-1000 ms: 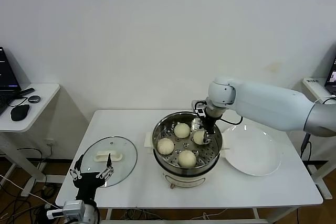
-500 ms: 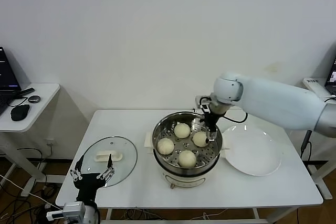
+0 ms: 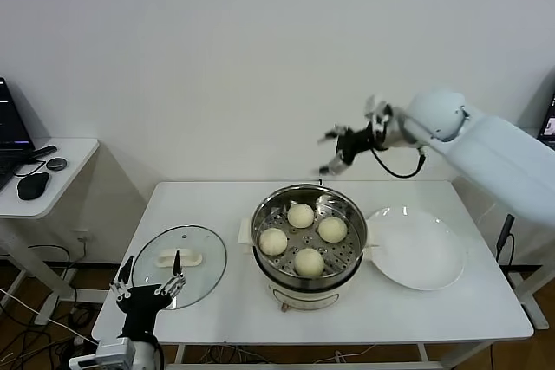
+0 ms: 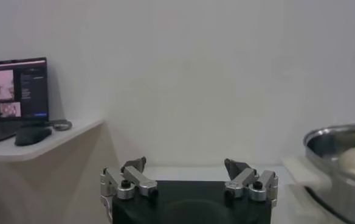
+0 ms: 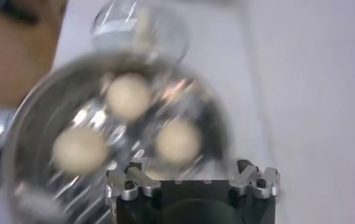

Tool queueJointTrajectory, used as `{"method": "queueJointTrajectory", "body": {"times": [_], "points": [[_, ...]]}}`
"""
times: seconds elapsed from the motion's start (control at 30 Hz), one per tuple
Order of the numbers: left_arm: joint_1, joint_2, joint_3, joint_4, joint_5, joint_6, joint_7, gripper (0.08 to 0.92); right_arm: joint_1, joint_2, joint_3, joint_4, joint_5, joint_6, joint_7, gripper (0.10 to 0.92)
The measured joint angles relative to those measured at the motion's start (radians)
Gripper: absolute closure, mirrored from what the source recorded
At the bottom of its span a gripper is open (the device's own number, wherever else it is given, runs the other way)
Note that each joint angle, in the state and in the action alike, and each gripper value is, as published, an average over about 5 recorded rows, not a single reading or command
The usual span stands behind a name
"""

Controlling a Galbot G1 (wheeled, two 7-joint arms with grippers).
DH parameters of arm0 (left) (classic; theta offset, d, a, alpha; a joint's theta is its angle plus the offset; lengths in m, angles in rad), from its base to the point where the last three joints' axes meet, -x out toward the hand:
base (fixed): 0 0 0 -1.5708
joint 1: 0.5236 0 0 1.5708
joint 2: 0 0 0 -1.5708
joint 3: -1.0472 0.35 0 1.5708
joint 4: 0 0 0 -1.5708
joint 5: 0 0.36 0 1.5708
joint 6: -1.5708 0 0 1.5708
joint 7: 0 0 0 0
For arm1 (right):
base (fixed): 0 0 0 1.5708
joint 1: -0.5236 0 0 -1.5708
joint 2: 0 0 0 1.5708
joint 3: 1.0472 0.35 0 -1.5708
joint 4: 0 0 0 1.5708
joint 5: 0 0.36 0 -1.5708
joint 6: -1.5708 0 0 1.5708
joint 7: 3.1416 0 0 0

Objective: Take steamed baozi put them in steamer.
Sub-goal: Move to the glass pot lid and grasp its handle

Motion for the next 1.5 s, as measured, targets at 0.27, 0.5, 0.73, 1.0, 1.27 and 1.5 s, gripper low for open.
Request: {"method": "queueJointTrajectory", "body": {"times": [0.27,0.5,0.73,1.0,1.27,1.5], "points": [[-0.012,0.003,-0.012,0.016,0.014,-0.058,-0.033,0.177,-0.316,0.013,0.460,0.051,0.075,0.088,0.334,0.203],[-0.042,0.027,-0.023,0.052,0.076,-0.103,-0.040,0.177,-0.669,0.130,0.881,0.134,0.045,0.164,0.528,0.203],[-0.083,0.053,-0.041,0.123,0.227,-0.145,-0.043,0.177,-1.019,0.300,1.178,0.237,-0.004,0.216,0.618,0.203],[-0.140,0.076,-0.037,0.215,0.498,-0.168,-0.066,0.177,-1.368,0.434,1.347,0.353,-0.028,0.253,0.644,0.203],[-0.181,0.134,-0.017,0.313,0.975,-0.233,-0.110,0.177,-1.555,0.485,1.442,0.434,-0.033,0.270,0.654,0.203],[-0.213,0.185,0.016,0.391,1.224,-0.215,-0.053,0.177,-1.630,0.502,1.486,0.456,-0.026,0.283,0.662,0.203]]}}
